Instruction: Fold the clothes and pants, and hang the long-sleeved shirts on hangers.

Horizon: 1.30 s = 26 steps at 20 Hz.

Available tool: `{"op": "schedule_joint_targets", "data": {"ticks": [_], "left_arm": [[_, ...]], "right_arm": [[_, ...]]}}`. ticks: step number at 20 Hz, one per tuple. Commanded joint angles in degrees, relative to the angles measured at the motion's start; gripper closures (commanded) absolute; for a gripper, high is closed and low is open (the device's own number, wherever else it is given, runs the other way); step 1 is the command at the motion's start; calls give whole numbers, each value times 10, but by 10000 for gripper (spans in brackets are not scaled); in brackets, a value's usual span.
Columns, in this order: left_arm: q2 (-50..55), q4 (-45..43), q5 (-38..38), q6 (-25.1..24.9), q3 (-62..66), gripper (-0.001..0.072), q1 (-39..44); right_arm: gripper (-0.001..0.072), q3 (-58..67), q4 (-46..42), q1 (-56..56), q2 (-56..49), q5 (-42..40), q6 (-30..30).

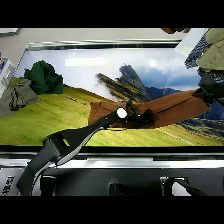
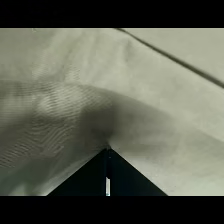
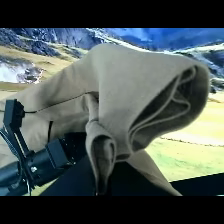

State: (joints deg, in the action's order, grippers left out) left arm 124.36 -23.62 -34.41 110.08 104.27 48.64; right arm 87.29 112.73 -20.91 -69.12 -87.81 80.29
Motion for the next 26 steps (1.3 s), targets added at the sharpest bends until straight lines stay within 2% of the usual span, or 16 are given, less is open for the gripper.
{"op": "schedule_joint_targets", "data": {"ticks": [1,3,5,8,10,14,18,22,26], "left_arm": [[-23,-24,-82,-36,1,691,-31],[-66,-125,-170,-36,1,692,-72],[-128,-275,-276,-36,1,691,-121],[-238,-491,-434,-36,1,690,-200],[-307,-564,-501,-57,1,689,-255],[-412,-575,-574,-73,0,689,-361],[-463,-575,-590,-95,0,688,-425],[-480,-574,-591,-112,0,688,-459],[-479,-575,-590,-113,0,688,-467]], "right_arm": [[680,1,7,0,2,0,-2],[681,1,39,1,2,8,-2],[681,1,75,16,2,26,-8],[681,1,72,104,-1,80,-48],[681,1,60,183,-10,127,-89],[681,1,45,332,-52,223,-165],[681,1,44,438,-117,299,-217],[681,1,46,491,-177,348,-249],[681,1,57,510,-225,357,-264]]}}
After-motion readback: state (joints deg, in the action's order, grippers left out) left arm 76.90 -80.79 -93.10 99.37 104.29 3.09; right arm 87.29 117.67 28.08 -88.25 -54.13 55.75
